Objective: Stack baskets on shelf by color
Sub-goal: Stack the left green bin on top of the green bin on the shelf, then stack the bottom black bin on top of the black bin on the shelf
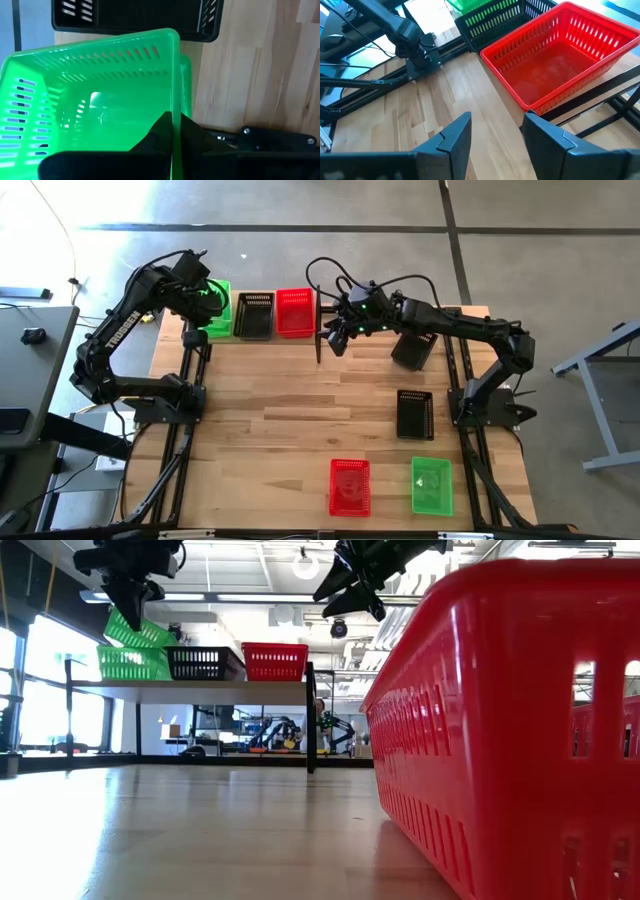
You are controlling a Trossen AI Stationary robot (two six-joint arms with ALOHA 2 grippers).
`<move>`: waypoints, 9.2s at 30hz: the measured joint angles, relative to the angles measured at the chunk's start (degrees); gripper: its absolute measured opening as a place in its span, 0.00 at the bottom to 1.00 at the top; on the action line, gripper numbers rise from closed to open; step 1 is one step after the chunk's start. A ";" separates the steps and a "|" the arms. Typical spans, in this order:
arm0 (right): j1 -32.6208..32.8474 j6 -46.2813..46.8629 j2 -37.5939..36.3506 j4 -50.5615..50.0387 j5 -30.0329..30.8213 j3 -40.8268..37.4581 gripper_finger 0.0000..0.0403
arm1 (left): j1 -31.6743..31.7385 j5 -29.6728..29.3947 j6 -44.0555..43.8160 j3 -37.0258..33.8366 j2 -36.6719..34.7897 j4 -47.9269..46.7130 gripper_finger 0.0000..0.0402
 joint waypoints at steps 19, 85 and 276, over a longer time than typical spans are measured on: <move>0.00 1.52 0.00 0.00 0.00 0.00 0.40 | -0.20 -2.22 -4.79 0.00 0.00 0.01 0.24; -2.47 -13.90 0.00 -4.87 0.07 0.00 0.40 | -30.70 -36.71 -102.23 4.81 -0.04 -4.65 0.32; 53.74 25.70 -14.57 -43.37 9.32 -23.72 0.34 | -63.21 -14.14 -77.65 -1.65 -13.50 11.95 0.00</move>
